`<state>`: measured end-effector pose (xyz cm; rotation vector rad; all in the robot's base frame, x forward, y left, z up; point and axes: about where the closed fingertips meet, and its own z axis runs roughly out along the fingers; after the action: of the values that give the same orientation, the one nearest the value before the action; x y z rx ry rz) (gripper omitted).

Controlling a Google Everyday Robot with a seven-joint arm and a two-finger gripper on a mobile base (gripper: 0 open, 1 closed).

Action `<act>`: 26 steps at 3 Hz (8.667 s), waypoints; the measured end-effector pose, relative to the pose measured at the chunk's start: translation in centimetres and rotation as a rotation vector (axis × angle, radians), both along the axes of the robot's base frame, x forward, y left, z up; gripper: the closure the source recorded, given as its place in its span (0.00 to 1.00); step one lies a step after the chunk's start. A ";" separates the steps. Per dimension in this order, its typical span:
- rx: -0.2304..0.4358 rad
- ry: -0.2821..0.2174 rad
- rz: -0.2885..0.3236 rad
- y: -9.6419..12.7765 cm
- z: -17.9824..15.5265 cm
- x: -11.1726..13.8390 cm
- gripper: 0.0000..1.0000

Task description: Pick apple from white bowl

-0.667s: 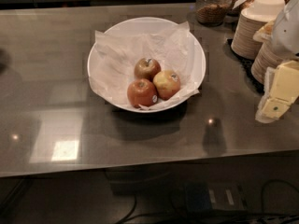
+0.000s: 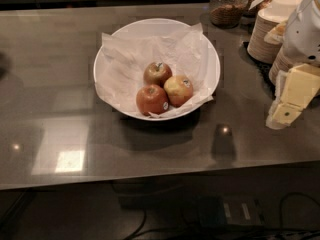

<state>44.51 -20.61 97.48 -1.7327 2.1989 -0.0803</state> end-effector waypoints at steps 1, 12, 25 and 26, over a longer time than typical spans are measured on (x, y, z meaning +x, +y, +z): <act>0.030 -0.025 0.072 2.8 0.0 1.5 0.00; 0.252 -0.025 0.312 14.4 -6.3 11.3 0.26; 0.557 -0.063 0.383 11.5 -1.5 9.1 1.00; 0.744 -0.065 0.501 12.7 0.5 9.2 1.00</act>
Offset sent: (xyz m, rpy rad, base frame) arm 0.0490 0.0950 0.0061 0.1313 -0.0867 0.2466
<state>53.67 -7.94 98.00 -1.7034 1.3999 0.6942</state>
